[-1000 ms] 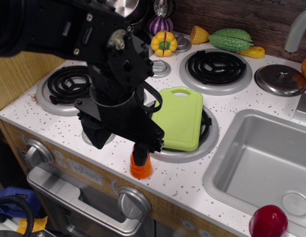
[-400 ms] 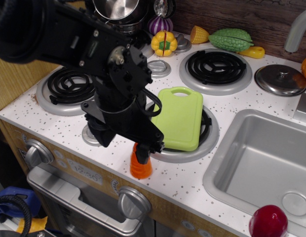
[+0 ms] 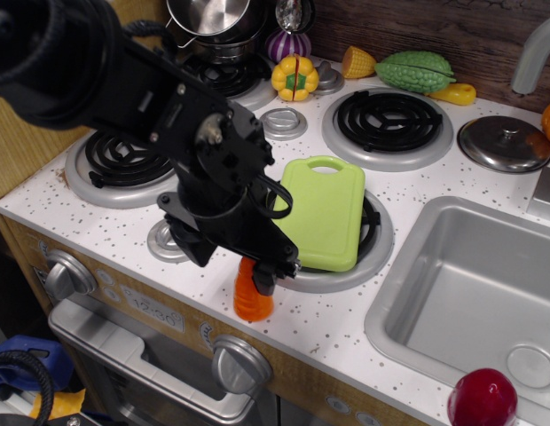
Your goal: Put carrot on cutting board
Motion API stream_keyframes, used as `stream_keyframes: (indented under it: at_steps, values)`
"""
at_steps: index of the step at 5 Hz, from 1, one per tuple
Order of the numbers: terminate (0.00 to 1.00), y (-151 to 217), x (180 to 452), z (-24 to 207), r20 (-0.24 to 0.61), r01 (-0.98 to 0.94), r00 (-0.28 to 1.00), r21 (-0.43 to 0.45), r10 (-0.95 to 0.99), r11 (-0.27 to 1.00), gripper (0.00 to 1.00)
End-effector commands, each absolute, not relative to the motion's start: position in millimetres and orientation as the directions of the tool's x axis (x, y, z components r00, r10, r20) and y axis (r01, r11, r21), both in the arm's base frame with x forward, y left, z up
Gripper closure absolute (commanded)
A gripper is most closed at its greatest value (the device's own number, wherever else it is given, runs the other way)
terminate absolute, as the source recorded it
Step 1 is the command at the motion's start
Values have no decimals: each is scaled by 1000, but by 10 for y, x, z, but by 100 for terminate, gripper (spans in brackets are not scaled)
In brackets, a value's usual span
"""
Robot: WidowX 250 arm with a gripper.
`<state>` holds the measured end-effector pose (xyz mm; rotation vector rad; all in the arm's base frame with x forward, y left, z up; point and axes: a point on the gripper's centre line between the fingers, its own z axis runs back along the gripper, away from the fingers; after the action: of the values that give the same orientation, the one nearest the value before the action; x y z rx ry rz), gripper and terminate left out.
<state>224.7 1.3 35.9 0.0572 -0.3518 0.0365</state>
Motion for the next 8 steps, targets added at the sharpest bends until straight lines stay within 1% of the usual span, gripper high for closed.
stream_keyframes:
  at_steps: [1,2,3,4,5,6,8]
  values:
    - [0,20,2305,272,385,-40,922,20,29,999,0]
    - [0,37,2319,252,390,-34,921,7,28,999,100]
    - [0,77,2364,428,385,-27,923,11,20,1000,100]
    - [0,150,2475,711,376,-6,927,30,-6,1000,100]
    - [0,189,2654,900,377,5,926,49,-23,999,100]
    - [0,182,2874,917,410,14,912,48,-32,999,100]
    - [0,42,3061,768,453,25,891,32,-37,999,100]
